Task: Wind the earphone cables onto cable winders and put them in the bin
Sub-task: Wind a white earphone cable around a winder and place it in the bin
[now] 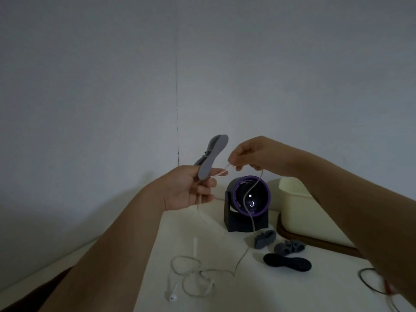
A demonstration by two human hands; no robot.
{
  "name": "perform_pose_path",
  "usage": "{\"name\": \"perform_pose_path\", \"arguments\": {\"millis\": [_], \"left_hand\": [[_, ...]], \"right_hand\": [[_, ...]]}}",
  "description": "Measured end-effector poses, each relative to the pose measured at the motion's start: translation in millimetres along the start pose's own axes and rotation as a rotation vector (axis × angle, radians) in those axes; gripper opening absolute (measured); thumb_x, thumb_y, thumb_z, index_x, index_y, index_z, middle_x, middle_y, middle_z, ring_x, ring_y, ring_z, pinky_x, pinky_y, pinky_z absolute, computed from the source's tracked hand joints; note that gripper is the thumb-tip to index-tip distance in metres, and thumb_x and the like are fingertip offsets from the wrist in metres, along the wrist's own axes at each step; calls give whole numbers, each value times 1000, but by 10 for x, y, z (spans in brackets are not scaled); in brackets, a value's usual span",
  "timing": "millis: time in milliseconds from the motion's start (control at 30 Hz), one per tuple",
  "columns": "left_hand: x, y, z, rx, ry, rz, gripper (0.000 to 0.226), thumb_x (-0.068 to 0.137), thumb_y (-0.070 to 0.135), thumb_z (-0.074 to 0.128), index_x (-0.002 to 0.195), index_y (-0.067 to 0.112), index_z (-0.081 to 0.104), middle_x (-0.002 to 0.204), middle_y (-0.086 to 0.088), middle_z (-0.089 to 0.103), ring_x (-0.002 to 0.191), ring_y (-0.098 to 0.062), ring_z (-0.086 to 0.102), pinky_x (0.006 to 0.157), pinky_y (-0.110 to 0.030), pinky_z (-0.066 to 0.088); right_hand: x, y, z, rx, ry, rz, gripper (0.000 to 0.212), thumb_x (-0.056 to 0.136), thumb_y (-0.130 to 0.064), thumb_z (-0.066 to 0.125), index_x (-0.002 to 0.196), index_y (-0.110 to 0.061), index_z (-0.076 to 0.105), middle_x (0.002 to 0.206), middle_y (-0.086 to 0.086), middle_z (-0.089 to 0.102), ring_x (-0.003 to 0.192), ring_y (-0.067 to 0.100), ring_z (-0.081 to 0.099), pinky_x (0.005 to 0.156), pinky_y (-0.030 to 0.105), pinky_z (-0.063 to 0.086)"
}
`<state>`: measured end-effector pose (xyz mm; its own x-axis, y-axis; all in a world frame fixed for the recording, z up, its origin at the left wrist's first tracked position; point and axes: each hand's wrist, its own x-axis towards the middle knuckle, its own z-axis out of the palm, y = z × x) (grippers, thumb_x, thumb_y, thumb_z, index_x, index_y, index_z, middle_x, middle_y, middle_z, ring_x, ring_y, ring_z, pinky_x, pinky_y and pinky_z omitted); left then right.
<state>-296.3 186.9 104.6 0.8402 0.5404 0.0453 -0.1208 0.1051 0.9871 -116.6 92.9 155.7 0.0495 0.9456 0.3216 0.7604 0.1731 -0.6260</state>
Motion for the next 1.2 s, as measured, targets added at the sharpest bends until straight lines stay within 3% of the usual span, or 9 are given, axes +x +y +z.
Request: {"name": "perform_pose_path", "arguments": {"millis": [300, 633, 733, 800, 867, 933, 1033, 1100, 1200], "left_hand": [[116, 36, -98, 25, 83, 56, 28, 102, 9, 30, 106, 3, 57, 56, 3, 46, 37, -4, 29, 45, -17, 40], [421, -100, 248, 16, -4, 56, 29, 98, 9, 31, 90, 6, 59, 58, 4, 47, 35, -1, 26, 36, -14, 24], [590, -235, 514, 106, -41, 6, 29, 98, 7, 32, 89, 6, 60, 59, 3, 47, 35, -1, 25, 37, -14, 21], [637, -325, 642, 174, -67, -19, 30, 99, 7, 32, 90, 6, 61, 60, 3, 48, 37, -2, 24, 38, -15, 20], [764, -428, 812, 208, -115, -52, 31, 100, 9, 31, 92, 5, 60, 59, 3, 49, 37, -2, 24, 40, -16, 19], [868, -498, 952, 202, -154, -76, 31, 101, 12, 32, 89, 6, 59, 59, 3, 48, 37, -2, 24, 40, -16, 19], [995, -557, 1095, 175, -193, -72, 23, 99, 12, 37, 85, 9, 55, 59, 3, 46, 37, -1, 23, 41, -16, 18], [1056, -566, 1101, 126, -192, -53, 23, 99, 13, 37, 87, 9, 57, 55, 5, 46, 37, -1, 24, 41, -16, 18], [1107, -568, 1000, 79, -188, -29, 29, 101, 16, 33, 92, 7, 60, 60, 2, 50, 37, -2, 25, 39, -15, 23]], "right_hand": [[-594, 1082, -383, 180, 366, 295, 11, 87, -17, 66, 86, -8, 71, 78, 4, 66, 53, 11, 34, 53, 24, 31], [-1407, 1540, -383, 335, -57, 545, 22, 93, -9, 54, 72, -4, 59, 45, -5, 40, 38, 5, 26, 36, 14, 25], [-1449, 1653, -376, 30, -78, 605, 17, 92, -14, 59, 78, -11, 68, 60, -7, 62, 48, 1, 50, 50, 13, 40], [-1375, 1711, -347, -174, 36, 522, 8, 89, -24, 64, 84, -27, 68, 88, -8, 71, 78, 0, 62, 78, 18, 47], [-1257, 1662, -309, 9, 244, 363, 6, 89, -35, 61, 94, -34, 63, 108, -6, 70, 103, 7, 62, 103, 30, 42], [-1118, 1493, -207, 422, 254, 249, 28, 82, -49, 57, 103, -31, 61, 112, -3, 69, 110, 10, 61, 108, 36, 39], [-942, 1276, -67, 680, 24, 229, 43, 83, -48, 54, 113, -18, 61, 112, 6, 68, 102, 17, 66, 94, 31, 48], [-880, 1249, -67, 729, -71, 272, 43, 85, -40, 57, 115, -10, 60, 99, 7, 65, 68, 14, 60, 65, 22, 50], [-845, 1327, -176, 623, -61, 298, 32, 90, -28, 57, 99, 3, 59, 66, 4, 50, 47, 9, 27, 45, 19, 22]]}}
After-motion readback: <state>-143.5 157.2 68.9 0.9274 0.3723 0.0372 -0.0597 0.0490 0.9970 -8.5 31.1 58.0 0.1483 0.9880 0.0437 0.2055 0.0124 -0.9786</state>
